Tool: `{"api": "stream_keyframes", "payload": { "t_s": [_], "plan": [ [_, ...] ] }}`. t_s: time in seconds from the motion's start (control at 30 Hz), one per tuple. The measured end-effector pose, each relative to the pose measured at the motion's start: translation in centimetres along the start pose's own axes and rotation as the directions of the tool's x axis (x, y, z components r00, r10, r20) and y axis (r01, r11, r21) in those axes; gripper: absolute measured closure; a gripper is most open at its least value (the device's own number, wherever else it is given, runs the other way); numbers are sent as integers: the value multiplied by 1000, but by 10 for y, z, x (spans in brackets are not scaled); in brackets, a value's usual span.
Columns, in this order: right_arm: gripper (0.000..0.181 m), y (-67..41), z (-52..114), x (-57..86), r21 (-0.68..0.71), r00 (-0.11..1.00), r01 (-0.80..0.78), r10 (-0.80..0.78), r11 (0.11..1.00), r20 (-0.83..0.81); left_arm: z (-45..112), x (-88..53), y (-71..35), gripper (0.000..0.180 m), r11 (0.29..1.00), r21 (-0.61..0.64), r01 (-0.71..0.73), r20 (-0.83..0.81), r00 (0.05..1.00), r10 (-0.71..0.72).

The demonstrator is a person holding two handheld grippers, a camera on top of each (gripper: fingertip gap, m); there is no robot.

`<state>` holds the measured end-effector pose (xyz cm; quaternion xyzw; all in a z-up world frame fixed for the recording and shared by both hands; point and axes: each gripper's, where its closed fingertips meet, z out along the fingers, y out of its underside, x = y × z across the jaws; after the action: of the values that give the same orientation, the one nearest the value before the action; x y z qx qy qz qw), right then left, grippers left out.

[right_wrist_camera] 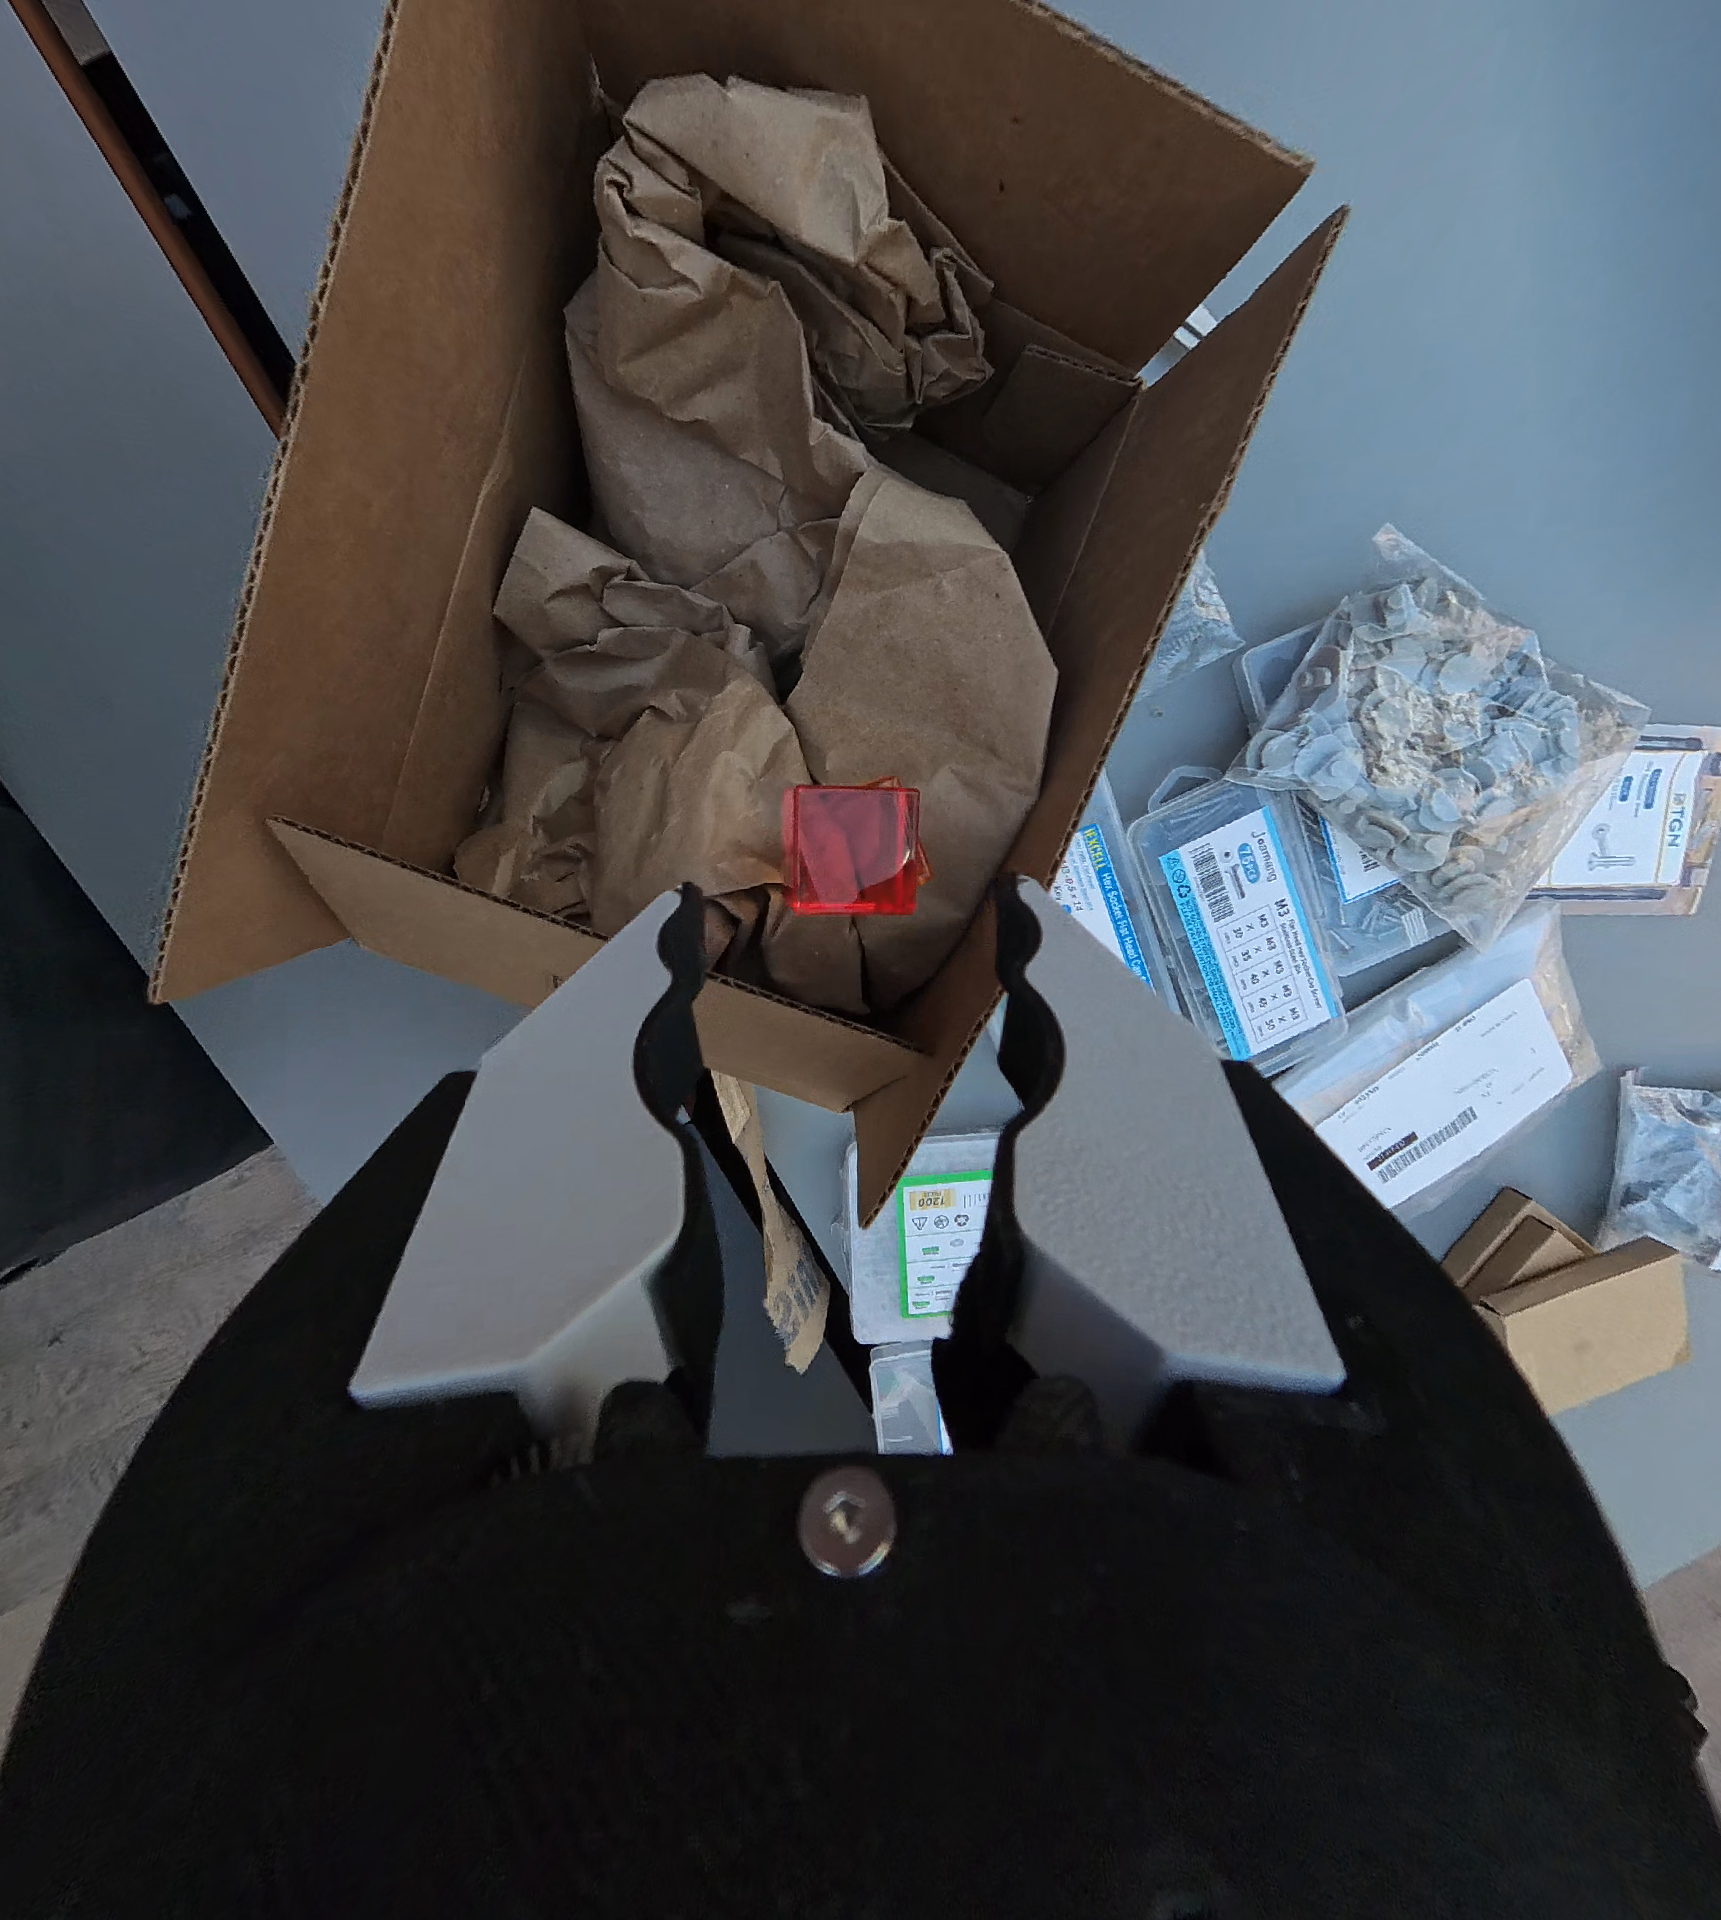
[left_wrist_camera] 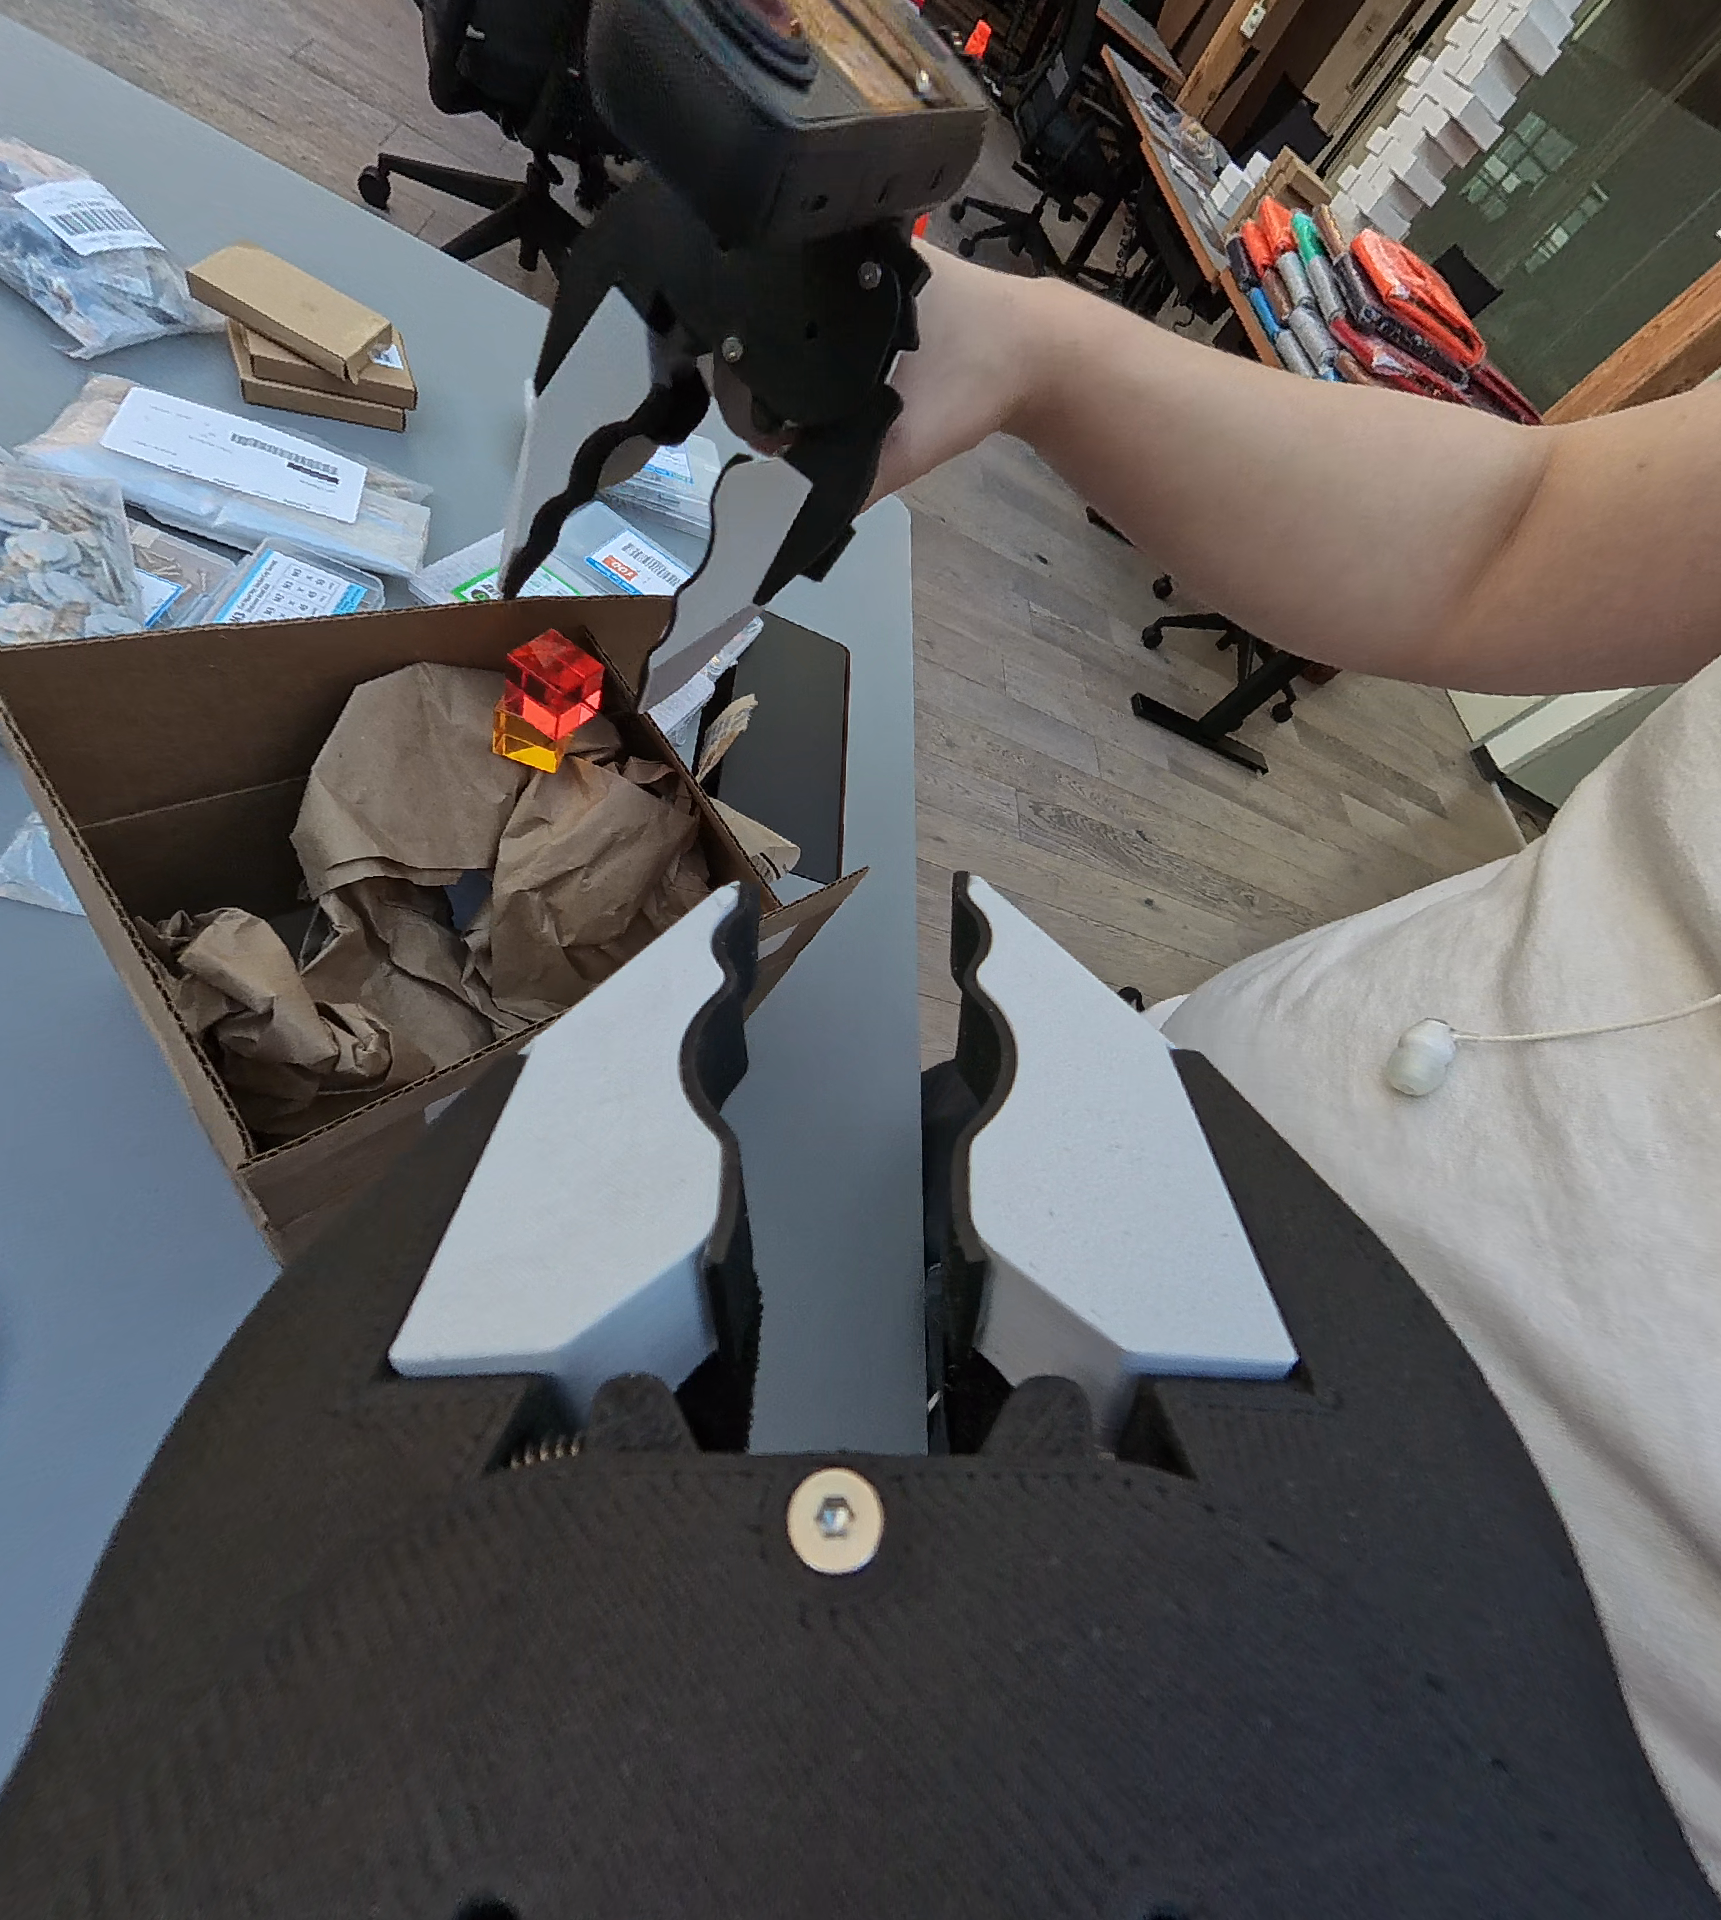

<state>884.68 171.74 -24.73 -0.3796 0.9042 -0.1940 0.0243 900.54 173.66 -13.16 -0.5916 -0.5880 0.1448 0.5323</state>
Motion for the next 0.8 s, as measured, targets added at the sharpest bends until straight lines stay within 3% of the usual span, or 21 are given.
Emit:
{"api": "stream_keyframes", "payload": {
  "t_s": [0.1, 0.23, 0.37, 0.43, 0.53, 0.63, 0.8],
  "plan": [
    [116, -12, -40, 0, 131, 994, -75, 84, 989, -64, -16, -2, -5, 142, 999, 27, -19, 41, 999, 18],
    [109, -41, -145, 6, 443, 910, -70, 239, 894, -339, -68, -8, -16, 136, 989, 100, -111, 190, 978, 91],
    [108, -41, -217, -8, 526, 763, -4, 342, 851, -548, -147, -10, -13, 126, 970, 144, -196, 419, 900, 120],
    [123, -39, -221, -18, 489, 740, 35, 306, 872, -598, -195, -2, -7, 121, 957, 161, -241, 563, 819, 112],
    [118, -42, -204, -33, 444, 784, 3, 273, 896, -557, -262, 20, 19, 118, 955, 169, -245, 720, 692, 51],
    [123, -75, -200, -63, 525, 824, 113, 216, 843, -524, -323, 48, 65, 110, 972, 171, -158, 815, 577, -50],
    [123, -113, -157, -117, 579, 905, 79, 186, 811, -384, -457, 96, 167, 116, 978, 178, 110, 941, 270, -202]
  ]
}}
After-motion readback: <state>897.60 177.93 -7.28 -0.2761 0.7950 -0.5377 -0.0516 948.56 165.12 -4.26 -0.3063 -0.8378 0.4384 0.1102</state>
